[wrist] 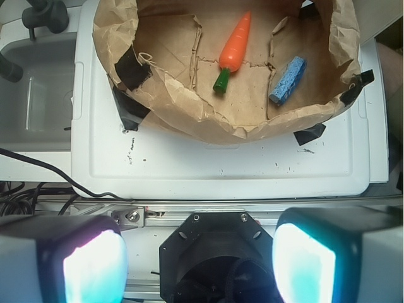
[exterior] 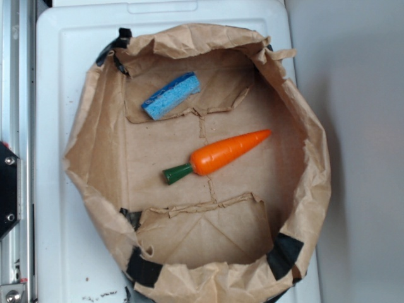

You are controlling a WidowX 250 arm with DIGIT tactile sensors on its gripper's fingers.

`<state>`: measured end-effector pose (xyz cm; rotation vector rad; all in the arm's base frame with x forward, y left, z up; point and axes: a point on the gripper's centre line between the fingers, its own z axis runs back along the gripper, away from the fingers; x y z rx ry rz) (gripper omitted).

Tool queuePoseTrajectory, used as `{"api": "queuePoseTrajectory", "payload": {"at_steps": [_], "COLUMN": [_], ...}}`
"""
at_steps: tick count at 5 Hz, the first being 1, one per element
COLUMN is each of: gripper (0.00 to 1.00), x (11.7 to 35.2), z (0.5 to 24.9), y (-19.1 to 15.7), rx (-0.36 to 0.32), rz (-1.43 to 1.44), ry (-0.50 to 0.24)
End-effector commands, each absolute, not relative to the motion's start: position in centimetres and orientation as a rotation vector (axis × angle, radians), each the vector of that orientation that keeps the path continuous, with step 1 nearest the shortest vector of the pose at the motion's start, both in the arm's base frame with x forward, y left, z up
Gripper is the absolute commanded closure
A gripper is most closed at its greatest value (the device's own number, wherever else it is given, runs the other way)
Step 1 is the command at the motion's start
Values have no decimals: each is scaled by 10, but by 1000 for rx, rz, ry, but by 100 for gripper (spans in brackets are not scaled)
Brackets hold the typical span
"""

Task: Grab the blue sponge.

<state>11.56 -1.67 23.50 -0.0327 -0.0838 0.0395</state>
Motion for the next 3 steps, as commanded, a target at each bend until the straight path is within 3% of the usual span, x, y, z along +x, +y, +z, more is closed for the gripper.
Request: {"api": "queuePoseTrajectory", "payload": {"at_steps": [1,3], "gripper": [0,0], "x": [116,216], "z": [235,215], "y": [-17,-16], "rx": [-33,2], "rz": [40,145], "ry": [-84,-70]}}
